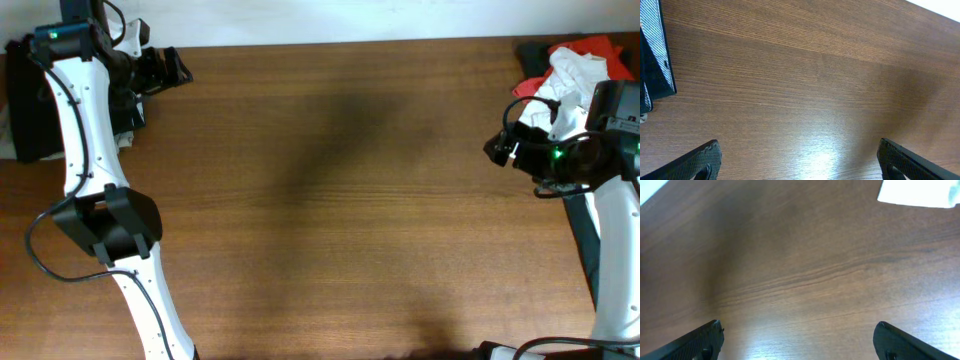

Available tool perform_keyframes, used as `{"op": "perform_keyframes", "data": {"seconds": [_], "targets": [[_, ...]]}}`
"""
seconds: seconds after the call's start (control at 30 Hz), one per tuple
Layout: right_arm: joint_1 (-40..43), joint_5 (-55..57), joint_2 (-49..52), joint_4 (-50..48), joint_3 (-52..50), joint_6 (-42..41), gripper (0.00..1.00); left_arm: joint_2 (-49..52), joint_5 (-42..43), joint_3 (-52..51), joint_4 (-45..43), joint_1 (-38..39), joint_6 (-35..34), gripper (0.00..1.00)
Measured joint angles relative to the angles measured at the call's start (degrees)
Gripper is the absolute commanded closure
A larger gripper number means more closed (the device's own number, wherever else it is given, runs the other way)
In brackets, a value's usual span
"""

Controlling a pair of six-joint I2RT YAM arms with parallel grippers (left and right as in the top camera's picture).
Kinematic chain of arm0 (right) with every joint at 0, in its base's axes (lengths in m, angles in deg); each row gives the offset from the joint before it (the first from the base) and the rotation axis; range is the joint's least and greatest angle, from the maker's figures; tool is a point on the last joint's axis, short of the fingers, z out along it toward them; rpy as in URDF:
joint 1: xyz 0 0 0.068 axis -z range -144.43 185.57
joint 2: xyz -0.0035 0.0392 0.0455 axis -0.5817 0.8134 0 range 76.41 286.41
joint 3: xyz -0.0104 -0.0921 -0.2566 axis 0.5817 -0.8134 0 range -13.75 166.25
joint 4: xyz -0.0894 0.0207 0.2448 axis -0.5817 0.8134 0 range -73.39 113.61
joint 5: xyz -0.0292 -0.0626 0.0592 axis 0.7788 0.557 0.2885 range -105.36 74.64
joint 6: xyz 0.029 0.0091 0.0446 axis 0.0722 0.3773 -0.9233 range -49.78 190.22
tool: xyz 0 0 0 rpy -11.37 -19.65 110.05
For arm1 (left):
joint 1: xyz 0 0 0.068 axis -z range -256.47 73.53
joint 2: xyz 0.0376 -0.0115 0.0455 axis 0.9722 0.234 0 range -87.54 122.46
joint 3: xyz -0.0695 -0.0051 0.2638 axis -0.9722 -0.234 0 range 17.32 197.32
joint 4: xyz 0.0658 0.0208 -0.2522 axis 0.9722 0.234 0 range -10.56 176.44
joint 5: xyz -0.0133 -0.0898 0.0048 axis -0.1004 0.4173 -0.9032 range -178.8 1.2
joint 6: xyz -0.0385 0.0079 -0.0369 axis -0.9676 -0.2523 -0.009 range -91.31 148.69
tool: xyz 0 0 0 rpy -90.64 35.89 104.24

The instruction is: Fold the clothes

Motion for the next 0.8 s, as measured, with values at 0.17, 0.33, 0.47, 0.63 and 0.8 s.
{"op": "perform_keyframes", "data": {"seconds": [0.17,0.33,0.47,0.63,0.8], "targets": [[-10.3,2.7,-10.4,-17.7,-12.6,4.2,0.01,0.0,0.0,0.0,0.0,0.0,0.0,0.01],[-12.0,4.5,-38.1,-48.0,-51.7,4.5,0.01,0.0,0.0,0.0,0.0,0.0,0.0,0.01],[-12.0,4.8,-59.1,-62.5,-70.2,4.5,0.01,0.0,0.0,0.0,-0.2,0.0,0.0,0.01],[-12.0,5.5,-74.0,-63.1,-77.9,4.5,0.01,0.0,-0.5,0.0,0.0,0.0,0.0,0.01],[-13.4,9.7,-81.2,-62.9,-80.9,3.3,0.01,0.0,-0.5,0.0,0.0,0.0,0.0,0.01]]}}
